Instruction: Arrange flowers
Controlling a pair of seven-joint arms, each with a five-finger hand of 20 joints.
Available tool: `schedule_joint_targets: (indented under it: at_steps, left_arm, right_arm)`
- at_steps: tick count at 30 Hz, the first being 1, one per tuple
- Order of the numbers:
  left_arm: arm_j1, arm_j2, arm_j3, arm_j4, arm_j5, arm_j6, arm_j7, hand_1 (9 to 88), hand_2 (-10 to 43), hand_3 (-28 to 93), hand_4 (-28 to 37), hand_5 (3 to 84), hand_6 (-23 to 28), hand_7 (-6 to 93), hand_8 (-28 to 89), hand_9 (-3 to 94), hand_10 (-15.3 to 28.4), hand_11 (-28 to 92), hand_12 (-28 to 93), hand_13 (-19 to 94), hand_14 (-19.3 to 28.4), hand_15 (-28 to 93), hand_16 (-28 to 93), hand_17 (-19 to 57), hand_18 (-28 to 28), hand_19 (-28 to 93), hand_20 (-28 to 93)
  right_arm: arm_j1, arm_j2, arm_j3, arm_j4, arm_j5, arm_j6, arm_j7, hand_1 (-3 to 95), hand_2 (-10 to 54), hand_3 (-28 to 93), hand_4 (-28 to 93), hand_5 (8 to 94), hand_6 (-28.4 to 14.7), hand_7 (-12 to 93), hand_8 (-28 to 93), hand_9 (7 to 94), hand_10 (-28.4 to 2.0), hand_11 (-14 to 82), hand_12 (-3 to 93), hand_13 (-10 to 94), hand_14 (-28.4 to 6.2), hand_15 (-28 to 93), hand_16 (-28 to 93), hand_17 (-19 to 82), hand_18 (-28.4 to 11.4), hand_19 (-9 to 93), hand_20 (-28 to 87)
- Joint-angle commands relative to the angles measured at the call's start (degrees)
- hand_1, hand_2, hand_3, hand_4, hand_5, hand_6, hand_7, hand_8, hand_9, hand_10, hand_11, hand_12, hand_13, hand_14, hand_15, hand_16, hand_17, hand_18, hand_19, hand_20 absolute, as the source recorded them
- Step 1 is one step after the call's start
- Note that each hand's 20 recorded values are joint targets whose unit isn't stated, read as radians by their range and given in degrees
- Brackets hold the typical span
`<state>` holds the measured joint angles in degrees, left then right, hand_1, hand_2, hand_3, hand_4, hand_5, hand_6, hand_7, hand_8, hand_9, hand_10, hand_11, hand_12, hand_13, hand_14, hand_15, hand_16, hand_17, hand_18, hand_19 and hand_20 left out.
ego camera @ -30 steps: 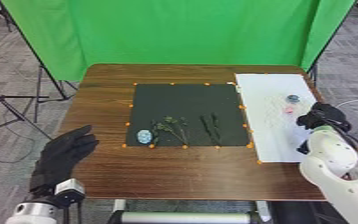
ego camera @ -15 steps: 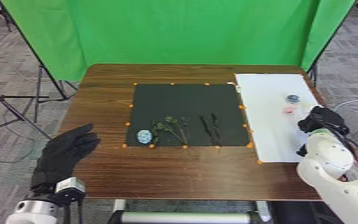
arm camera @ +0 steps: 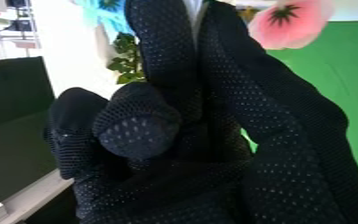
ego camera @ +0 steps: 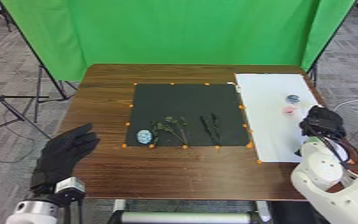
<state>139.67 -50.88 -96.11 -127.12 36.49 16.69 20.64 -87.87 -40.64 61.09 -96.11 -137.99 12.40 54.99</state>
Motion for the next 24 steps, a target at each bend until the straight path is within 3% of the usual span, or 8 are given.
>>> schedule_joint_targets:
  at_steps: [1,13,14,15,21,24]
  left_arm:
    - [2.7,-0.01,-0.54,-0.76,-0.79,1.09,1.31,26.9,4.8,82,-20.2,43.9,13.0,20.4,-11,38.4,22.4,40,11,25,27.7,65,-14,-9.7,21.8,60,6]
    - [4.2,1.64,-1.23,-1.18,-1.80,2.14,3.10,26.8,4.8,82,-20.2,43.9,13.0,20.3,-11,38.4,22.4,40,11,25,27.7,65,-14,-9.7,21.8,60,6]
    - [4.1,1.27,-1.58,-1.18,-1.36,1.84,2.29,26.8,4.8,82,-20.2,43.9,13.0,20.3,-11,38.4,22.4,40,11,25,27.8,65,-14,-9.7,21.7,60,6]
    - [4.2,1.51,-1.64,-1.26,-1.51,2.08,2.58,26.8,4.8,82,-20.2,43.9,13.0,20.3,-11,38.5,22.4,40,11,25,27.7,65,-14,-9.7,21.7,60,6]
    - [4.6,1.70,-2.65,-1.42,-1.45,2.03,3.00,26.8,4.8,82,-20.3,43.9,13.0,20.4,-11,38.5,22.4,40,11,25,27.7,65,-14,-9.7,21.7,60,6]
    - [3.5,1.23,-2.55,-1.14,-1.18,1.65,2.05,26.9,4.9,82,-20.3,43.9,13.0,20.4,-11,38.4,22.5,40,11,25,27.7,65,-14,-9.7,21.7,60,6]
  right_arm:
    - [3.5,1.5,-2.6,-5.1,-0.3,1.6,-3.3,54.1,-1.8,74,-28,80.3,-2.6,22,9,87.1,-11.0,32.1,23.2,83,-4.4,74,21,59,-16.2,93,41]
    - [16.1,2.6,-10.3,-12.7,7.4,-2.4,-11.4,53.7,-2.2,75,-28,80.9,-2.9,21,9,87.2,-11.5,33.1,23.3,82,-4.6,74,22,59,-16.5,93,42]
    - [16.7,2.3,-10.8,-13.2,8.4,-3.0,-12.6,53.7,-2.2,75,-28,80.9,-2.9,21,10,87.2,-11.6,33.1,23.3,82,-4.7,74,22,58,-16.6,93,42]
    - [18.0,1.9,-12.1,-13.6,8.9,-3.3,-13.4,53.7,-2.2,75,-28,80.9,-2.9,21,10,87.1,-11.6,33.2,23.3,82,-4.7,74,22,58,-16.6,93,42]
    - [24.8,-4.7,-21.0,-12.8,8.6,-5.5,-17.1,53.7,-1.9,75,-28,80.7,-2.7,21,10,86.5,-11.6,33.6,23.4,81,-4.7,74,22,57,-16.4,93,43]
    - [26.6,-10.3,-24.3,-10.5,8.6,-7.0,-17.2,53.7,-1.7,74,-28,80.6,-2.6,21,10,86.3,-11.6,33.8,23.4,81,-4.7,75,22,57,-16.4,93,43]
